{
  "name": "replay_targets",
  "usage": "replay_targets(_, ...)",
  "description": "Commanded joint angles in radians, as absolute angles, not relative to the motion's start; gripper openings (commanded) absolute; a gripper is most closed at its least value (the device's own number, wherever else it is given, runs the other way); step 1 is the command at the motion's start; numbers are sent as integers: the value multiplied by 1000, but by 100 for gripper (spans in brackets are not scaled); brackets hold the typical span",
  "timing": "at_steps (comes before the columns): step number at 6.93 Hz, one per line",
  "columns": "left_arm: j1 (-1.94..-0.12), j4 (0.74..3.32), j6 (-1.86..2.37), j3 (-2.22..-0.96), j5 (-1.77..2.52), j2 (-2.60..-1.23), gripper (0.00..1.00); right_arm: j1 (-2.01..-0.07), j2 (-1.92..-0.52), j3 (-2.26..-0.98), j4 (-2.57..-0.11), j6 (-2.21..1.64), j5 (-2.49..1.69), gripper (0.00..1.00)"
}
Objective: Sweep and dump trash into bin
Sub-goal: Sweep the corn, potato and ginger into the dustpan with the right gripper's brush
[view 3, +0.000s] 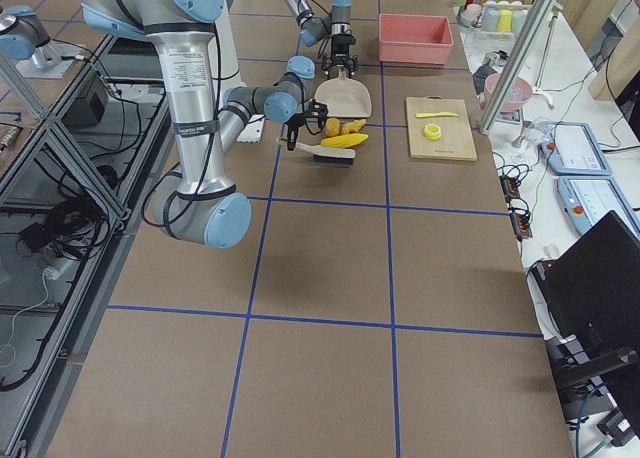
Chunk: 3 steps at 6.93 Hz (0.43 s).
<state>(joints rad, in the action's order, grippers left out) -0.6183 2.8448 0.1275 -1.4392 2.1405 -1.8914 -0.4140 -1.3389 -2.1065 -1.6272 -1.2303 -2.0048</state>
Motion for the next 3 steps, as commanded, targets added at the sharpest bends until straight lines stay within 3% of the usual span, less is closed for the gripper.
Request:
replay_targets(1,-618,2823,127,-1440,2140,-1904,98,-405,-1205,-2047,-1723,-1233,-1985,0)
replay_targets(3,-618,2821,129,-1443,2140,-1904,98,-388,-1135,-2026,-1769,-1262,-1985,0)
